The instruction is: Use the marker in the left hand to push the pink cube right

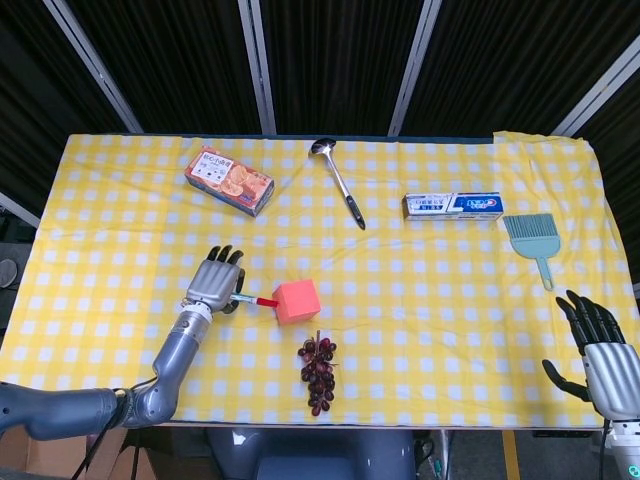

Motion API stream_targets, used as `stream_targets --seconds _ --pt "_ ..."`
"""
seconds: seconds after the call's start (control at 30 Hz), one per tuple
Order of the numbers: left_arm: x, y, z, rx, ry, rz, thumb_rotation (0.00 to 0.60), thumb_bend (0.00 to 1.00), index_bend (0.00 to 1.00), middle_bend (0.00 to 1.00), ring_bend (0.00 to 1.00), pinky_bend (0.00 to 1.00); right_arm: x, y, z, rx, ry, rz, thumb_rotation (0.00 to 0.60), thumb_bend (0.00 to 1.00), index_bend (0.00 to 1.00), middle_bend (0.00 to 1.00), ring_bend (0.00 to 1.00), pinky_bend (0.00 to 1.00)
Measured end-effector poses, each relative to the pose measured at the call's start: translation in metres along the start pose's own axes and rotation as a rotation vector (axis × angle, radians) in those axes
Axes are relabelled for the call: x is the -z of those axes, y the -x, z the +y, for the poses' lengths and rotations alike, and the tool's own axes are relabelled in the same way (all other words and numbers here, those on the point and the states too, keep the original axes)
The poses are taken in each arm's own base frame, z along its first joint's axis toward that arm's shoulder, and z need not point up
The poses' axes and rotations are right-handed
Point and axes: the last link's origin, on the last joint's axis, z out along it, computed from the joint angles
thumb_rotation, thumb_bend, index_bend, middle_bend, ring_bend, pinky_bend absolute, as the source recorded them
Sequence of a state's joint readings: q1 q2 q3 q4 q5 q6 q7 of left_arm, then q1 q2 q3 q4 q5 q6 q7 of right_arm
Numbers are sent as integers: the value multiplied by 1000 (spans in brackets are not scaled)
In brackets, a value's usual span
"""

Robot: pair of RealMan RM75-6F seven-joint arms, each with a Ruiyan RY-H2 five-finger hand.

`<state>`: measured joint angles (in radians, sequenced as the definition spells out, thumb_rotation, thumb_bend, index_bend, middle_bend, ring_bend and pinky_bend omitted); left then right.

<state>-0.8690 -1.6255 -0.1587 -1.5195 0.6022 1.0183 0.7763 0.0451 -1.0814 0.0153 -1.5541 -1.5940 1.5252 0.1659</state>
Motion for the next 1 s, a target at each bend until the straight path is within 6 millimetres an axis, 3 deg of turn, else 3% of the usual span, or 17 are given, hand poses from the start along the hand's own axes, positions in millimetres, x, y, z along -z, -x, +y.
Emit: stream_targets --seconds 0.6,1.0 --pt "11 0 -17 -21 -57 -35 600 484 610 99 0 13 0 0 -1 -3 -3 2 600 343 0 0 0 87" --pt "6 -5 -5 8 -112 -62 600 485 610 99 0 13 0 0 -1 -10 -4 4 600 343 0 0 0 87"
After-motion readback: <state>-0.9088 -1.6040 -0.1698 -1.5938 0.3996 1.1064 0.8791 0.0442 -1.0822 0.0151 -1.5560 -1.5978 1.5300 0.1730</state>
